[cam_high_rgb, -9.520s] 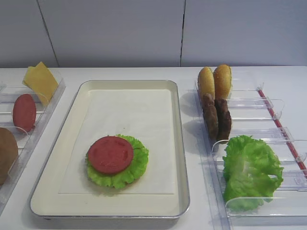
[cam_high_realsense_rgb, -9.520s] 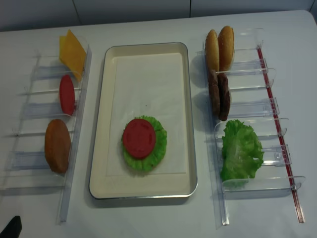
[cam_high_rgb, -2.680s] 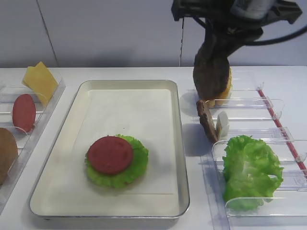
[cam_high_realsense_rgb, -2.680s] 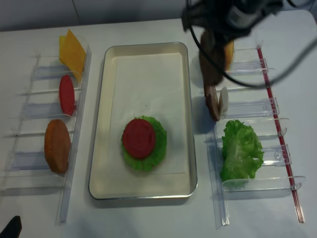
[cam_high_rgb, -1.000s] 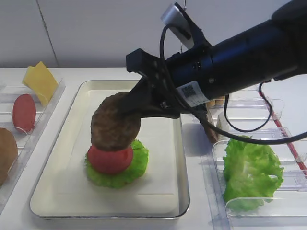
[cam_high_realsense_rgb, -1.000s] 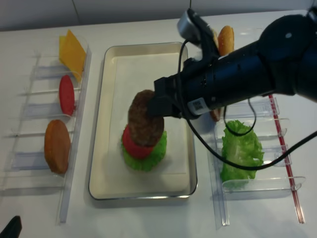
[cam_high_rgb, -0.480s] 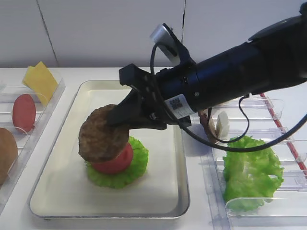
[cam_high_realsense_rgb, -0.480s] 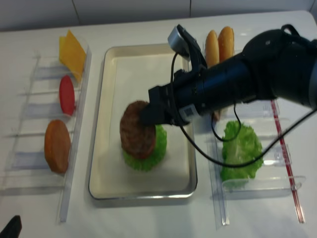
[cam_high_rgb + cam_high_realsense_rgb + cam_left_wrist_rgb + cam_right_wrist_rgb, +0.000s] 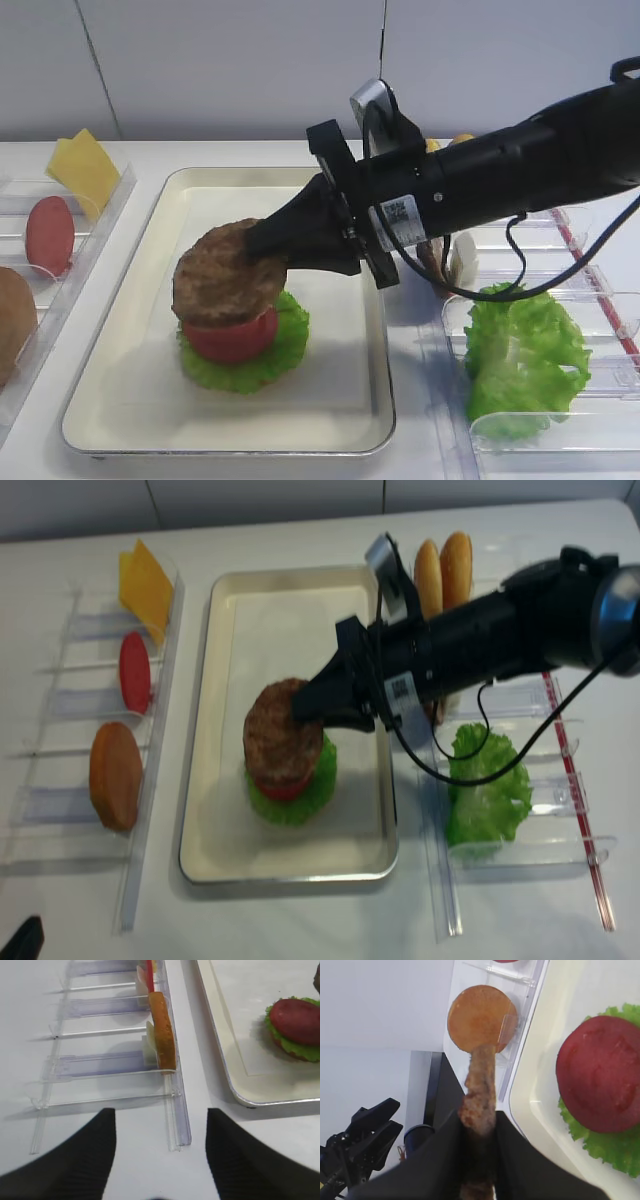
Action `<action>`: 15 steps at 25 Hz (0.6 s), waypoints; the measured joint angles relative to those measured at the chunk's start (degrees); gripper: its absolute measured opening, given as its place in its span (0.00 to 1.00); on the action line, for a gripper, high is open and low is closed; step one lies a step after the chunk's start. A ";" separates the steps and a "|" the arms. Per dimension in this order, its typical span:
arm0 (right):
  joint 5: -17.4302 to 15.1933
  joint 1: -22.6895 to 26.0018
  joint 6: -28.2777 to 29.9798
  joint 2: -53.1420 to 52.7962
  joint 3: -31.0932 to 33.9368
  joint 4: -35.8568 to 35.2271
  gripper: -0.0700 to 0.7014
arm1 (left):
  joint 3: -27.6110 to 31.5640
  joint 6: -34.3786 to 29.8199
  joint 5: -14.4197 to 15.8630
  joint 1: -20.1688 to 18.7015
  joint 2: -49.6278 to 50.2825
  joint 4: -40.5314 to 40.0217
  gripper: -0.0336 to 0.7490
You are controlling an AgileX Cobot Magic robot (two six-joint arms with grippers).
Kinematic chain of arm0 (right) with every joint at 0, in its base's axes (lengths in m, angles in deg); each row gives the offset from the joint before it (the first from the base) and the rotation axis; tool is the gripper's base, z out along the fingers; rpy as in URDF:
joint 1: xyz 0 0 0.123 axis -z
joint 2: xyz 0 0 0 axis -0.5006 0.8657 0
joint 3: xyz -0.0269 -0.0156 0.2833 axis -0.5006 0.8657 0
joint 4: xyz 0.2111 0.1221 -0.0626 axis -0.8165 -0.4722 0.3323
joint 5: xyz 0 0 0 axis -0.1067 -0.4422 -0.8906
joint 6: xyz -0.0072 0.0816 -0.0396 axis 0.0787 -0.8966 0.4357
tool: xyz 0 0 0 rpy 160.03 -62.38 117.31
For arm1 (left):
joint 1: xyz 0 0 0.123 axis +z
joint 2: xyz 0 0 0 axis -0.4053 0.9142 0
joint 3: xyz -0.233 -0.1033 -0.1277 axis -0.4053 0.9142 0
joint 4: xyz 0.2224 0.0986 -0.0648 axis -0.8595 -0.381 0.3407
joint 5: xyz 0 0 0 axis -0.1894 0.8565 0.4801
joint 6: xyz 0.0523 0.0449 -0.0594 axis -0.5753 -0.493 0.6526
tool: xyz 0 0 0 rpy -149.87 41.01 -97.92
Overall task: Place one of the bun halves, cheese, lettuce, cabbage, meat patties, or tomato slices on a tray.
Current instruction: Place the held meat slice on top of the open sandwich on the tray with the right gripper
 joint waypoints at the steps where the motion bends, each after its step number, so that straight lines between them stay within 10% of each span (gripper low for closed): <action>1: -0.07 0.00 -0.02 0.44 0.00 -0.13 0.29 | 0.00 0.00 0.00 0.00 0.00 0.00 0.57; 15: 3.89 0.00 3.98 1.78 0.00 -3.69 0.29 | 0.00 0.00 0.00 0.00 0.00 0.00 0.57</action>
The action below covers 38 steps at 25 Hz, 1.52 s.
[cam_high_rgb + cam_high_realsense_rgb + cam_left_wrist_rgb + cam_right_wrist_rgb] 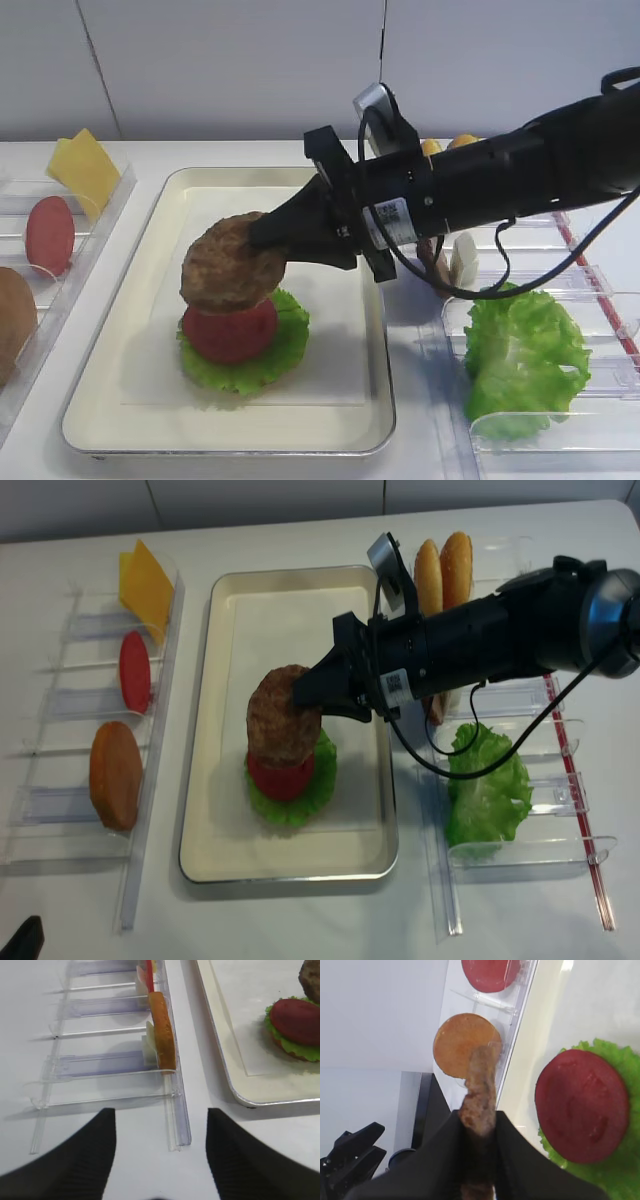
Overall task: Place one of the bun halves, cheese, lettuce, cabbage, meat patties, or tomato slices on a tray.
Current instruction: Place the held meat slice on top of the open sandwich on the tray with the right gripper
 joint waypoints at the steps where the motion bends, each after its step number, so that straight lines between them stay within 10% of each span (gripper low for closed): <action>1: -0.48 0.00 0.12 0.37 0.00 -0.11 0.29 | 0.00 0.00 0.00 0.00 0.00 0.00 0.57; 38: -1.64 0.00 5.23 7.60 0.00 -2.15 0.29 | 0.00 0.00 0.00 0.00 0.00 0.00 0.57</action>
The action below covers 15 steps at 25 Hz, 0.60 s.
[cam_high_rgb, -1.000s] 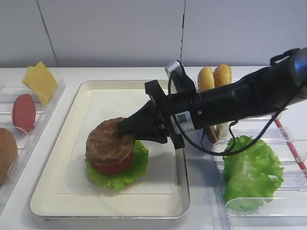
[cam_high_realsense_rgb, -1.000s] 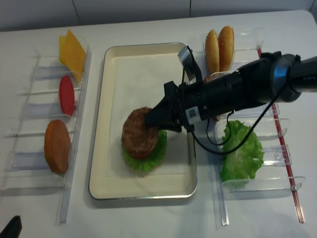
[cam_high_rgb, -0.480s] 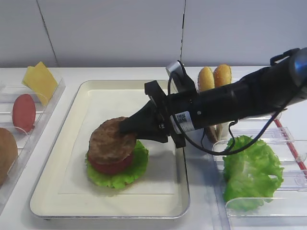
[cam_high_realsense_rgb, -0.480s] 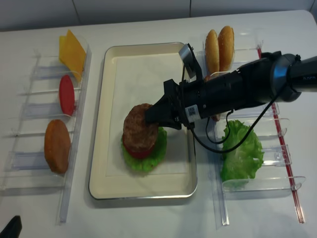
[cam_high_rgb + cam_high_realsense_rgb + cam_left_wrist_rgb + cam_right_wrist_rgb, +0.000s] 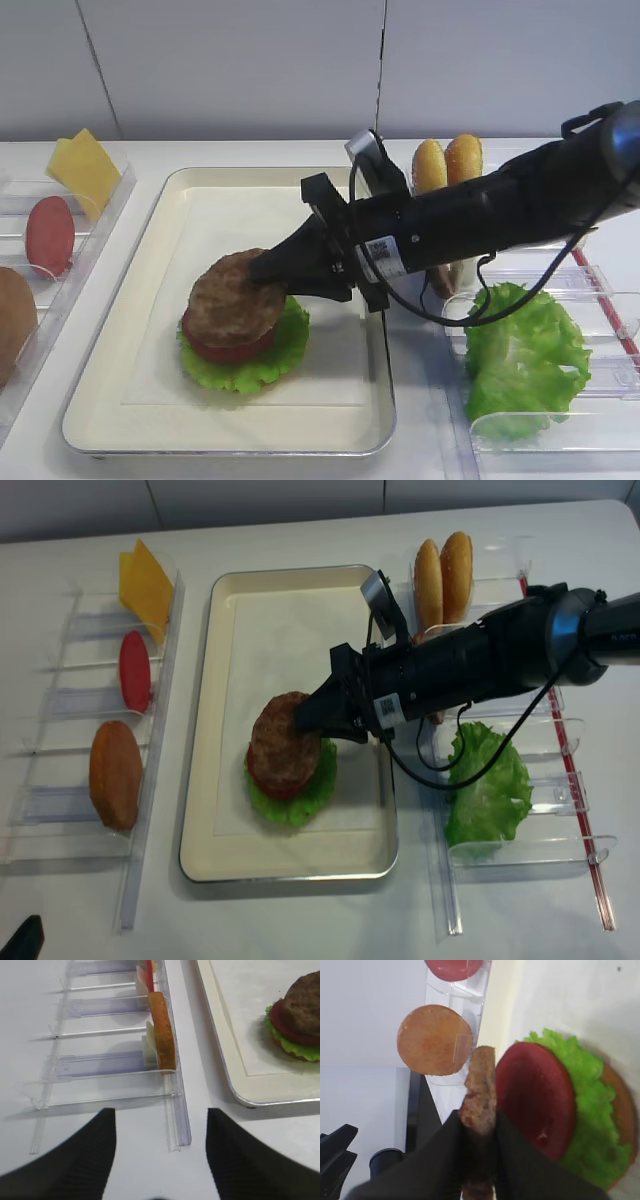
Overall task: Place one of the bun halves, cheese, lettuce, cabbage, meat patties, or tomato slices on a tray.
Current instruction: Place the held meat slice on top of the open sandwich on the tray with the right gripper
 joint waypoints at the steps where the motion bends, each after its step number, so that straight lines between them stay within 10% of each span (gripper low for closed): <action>1: -0.28 0.00 0.00 0.66 0.00 0.00 0.29 | 0.00 0.00 0.00 0.00 0.00 0.00 0.57; 15: -2.96 0.00 0.38 2.75 -0.35 -1.70 0.29 | 0.00 0.00 0.00 0.00 0.00 0.00 0.57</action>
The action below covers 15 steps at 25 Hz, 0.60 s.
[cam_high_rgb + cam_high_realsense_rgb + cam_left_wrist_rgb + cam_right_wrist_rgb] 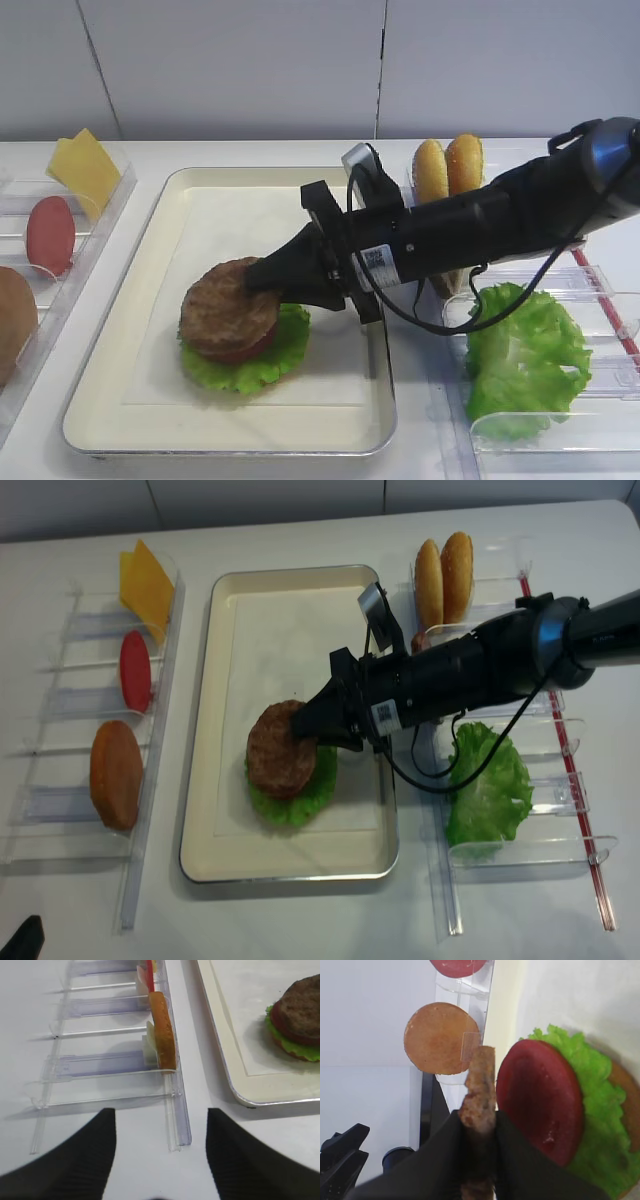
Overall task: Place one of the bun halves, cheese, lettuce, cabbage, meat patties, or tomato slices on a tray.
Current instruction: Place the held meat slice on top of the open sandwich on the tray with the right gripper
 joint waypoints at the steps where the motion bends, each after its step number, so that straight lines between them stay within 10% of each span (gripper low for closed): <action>1: 0.00 0.00 0.00 0.00 0.00 0.00 0.29 | 0.00 0.00 0.00 0.00 0.00 0.00 0.57; 15: -0.11 0.00 0.45 0.00 -0.02 0.00 0.53 | 0.00 0.00 0.00 0.00 0.00 0.00 0.57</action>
